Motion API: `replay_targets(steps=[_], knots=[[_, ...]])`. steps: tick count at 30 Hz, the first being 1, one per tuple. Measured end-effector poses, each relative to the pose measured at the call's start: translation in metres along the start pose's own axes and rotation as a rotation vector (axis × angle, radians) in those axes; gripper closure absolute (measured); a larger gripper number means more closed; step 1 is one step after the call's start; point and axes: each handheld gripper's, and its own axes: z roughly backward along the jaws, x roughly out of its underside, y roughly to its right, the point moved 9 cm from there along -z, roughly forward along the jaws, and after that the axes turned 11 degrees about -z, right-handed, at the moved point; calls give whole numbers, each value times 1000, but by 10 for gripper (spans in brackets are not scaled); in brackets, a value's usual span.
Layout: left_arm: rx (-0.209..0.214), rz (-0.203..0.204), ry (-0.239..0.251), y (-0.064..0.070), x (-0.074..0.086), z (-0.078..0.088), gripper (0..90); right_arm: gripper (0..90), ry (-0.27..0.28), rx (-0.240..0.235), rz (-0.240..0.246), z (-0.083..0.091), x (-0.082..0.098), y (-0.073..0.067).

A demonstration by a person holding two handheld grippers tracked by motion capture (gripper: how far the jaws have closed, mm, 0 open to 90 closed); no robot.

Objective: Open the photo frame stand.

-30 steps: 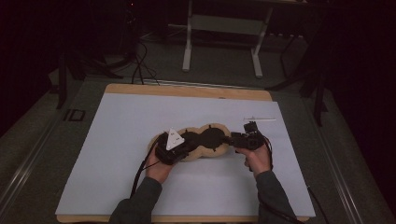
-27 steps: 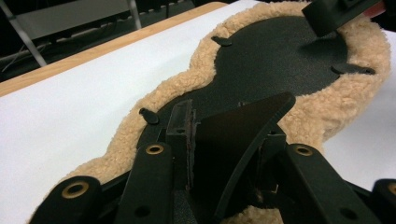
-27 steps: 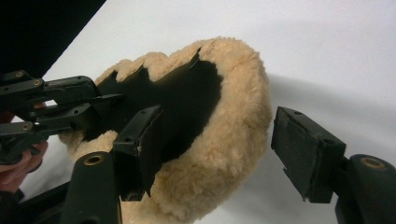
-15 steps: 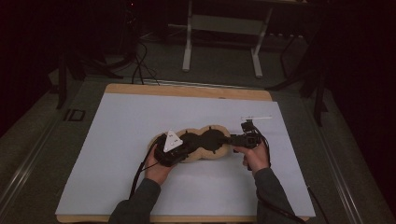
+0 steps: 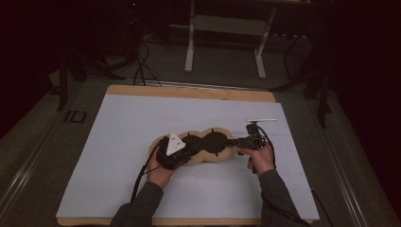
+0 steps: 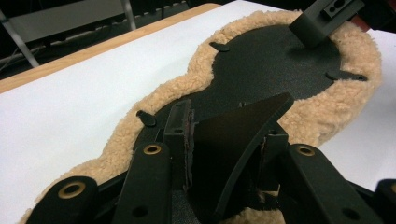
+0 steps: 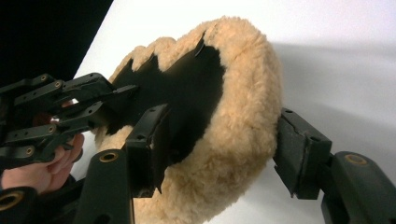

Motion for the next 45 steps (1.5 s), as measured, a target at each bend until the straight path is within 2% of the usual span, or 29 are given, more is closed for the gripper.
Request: replay_targets(steps=[5, 9, 12, 14, 17, 20, 24, 28, 32, 39, 42, 45], knots=[[2, 7, 10, 0, 0, 2, 657, 433, -24, -20, -11, 2, 1, -3], [16, 27, 17, -1, 0, 4, 643, 478, -15, -46, -23, 6, -1, -5], [22, 29, 14, 0, 1, 5, 628, 490, -22, -37, -20, 6, 0, -6], [27, 28, 3, 1, 3, 6, 598, 506, -21, -40, -19, 6, 0, -6], [33, 23, -24, 2, 7, 6, 498, 538, -19, -41, -9, 8, 0, -7], [26, 9, -39, 3, 9, 9, 455, 554, -19, -41, 8, 8, -1, -9], [37, 5, -55, 4, 10, 13, 394, 576, -11, -41, 18, 10, -2, -11], [85, 15, -95, 8, 19, 17, 351, 598, -9, -39, 31, 11, -3, -13], [121, 58, -84, 7, 25, 24, 353, 606, -11, -37, 50, 13, -2, -15], [152, 110, -88, -1, 36, 38, 354, 609, -3, -40, 76, 15, -4, -20], [158, 106, -91, -1, 36, 41, 356, 609, 0, -43, 89, 16, -5, -23], [189, 110, -99, 2, 37, 44, 361, 610, -3, -33, 106, 16, -4, -24]])
